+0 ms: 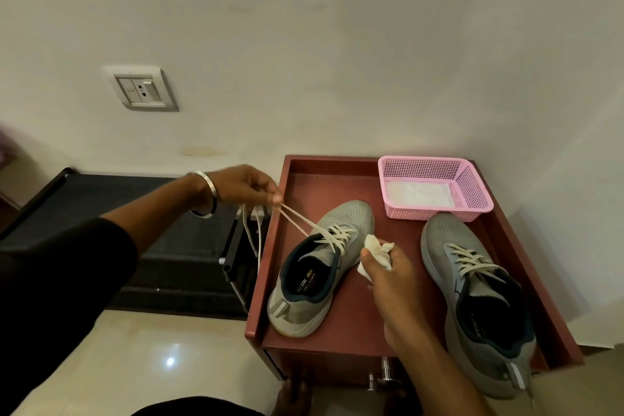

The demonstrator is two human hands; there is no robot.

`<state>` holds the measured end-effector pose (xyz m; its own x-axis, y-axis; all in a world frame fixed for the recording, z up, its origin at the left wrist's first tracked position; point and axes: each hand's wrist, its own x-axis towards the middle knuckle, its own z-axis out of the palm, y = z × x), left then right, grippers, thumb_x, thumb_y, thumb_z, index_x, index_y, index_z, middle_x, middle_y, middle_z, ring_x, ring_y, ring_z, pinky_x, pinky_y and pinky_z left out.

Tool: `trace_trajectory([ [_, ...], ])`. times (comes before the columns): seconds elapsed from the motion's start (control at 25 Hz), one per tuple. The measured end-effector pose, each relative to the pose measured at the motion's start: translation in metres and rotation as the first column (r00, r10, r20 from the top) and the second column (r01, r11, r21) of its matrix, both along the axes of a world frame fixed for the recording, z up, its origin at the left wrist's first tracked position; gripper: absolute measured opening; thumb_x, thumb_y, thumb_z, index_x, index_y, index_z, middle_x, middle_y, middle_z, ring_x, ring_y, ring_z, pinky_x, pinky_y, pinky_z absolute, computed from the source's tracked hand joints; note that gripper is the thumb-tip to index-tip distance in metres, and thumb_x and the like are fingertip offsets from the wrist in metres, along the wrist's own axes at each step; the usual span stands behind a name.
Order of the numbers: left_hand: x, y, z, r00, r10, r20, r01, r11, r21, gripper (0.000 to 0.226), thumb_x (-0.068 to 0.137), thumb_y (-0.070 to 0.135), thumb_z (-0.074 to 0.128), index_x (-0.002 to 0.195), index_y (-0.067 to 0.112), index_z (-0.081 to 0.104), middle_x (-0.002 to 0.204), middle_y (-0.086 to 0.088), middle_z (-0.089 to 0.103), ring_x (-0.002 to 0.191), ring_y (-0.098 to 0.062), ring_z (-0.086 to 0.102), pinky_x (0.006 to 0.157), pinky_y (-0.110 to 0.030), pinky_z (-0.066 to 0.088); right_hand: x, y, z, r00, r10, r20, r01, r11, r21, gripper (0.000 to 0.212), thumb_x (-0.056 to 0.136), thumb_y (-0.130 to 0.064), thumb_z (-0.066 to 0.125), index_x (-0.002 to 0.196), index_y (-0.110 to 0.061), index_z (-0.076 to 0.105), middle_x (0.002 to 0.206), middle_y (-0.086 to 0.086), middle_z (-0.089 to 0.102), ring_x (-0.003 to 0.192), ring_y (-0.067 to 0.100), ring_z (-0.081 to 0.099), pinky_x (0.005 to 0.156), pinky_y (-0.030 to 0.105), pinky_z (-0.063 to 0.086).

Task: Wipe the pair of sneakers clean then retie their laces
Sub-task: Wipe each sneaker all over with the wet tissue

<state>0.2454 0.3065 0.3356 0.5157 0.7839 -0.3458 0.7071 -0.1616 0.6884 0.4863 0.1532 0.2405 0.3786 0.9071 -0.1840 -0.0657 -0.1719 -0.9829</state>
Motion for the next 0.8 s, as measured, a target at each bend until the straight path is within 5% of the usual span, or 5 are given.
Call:
trace_trajectory([
  [0.24,-0.032,0.013,-0.023,0.863,0.457,0.214,-0.496,0.847,0.192,0.006,0.088,0.009,0.068,0.087,0.014,0.071,0.089,-0.001,0.072,0.085,-0.012,0.066,0.074,-0.020,0.051,-0.002,0.001,-0.003,1.000,0.001,0.000,-0.001,1.000,-0.014,0.014,0.094,-0.016,0.061,0.103,-0.027,0.062,0.095,-0.004,0.069,0.086,0.011,0.064,0.073,0.030,0.049],
  [0.4,-0.032,-0.008,-0.069,0.875,0.481,0.058,-0.481,0.851,0.210,0.012,0.088,0.008,0.067,0.085,0.019,0.070,0.085,0.002,0.070,0.082,-0.012,0.065,0.070,-0.017,0.049,-0.006,0.001,-0.003,1.000,0.009,-0.006,-0.009,1.000,-0.023,0.014,0.094,-0.015,0.061,0.102,-0.026,0.062,0.093,-0.005,0.068,0.085,0.010,0.064,0.072,0.029,0.048],
  [0.64,-0.022,-0.023,-0.097,0.870,0.493,-0.008,-0.480,0.851,0.213,0.015,0.090,0.004,0.063,0.089,0.016,0.071,0.093,-0.001,0.071,0.088,-0.014,0.066,0.093,-0.037,0.055,-0.005,0.000,-0.005,1.000,0.014,-0.003,-0.014,1.000,-0.026,0.017,0.094,-0.014,0.061,0.109,-0.022,0.063,0.097,-0.003,0.069,0.086,0.011,0.064,0.074,0.029,0.049],
  [0.8,-0.002,-0.033,-0.065,0.863,0.504,-0.043,-0.463,0.821,0.333,0.027,0.091,0.004,0.058,0.111,0.017,0.069,0.103,0.001,0.063,0.086,-0.018,0.062,0.078,-0.029,0.054,-0.001,0.000,-0.001,1.000,0.000,-0.009,0.000,1.000,-0.028,0.016,0.094,-0.014,0.061,0.107,-0.025,0.062,0.097,-0.004,0.068,0.086,0.009,0.063,0.073,0.027,0.049],
])
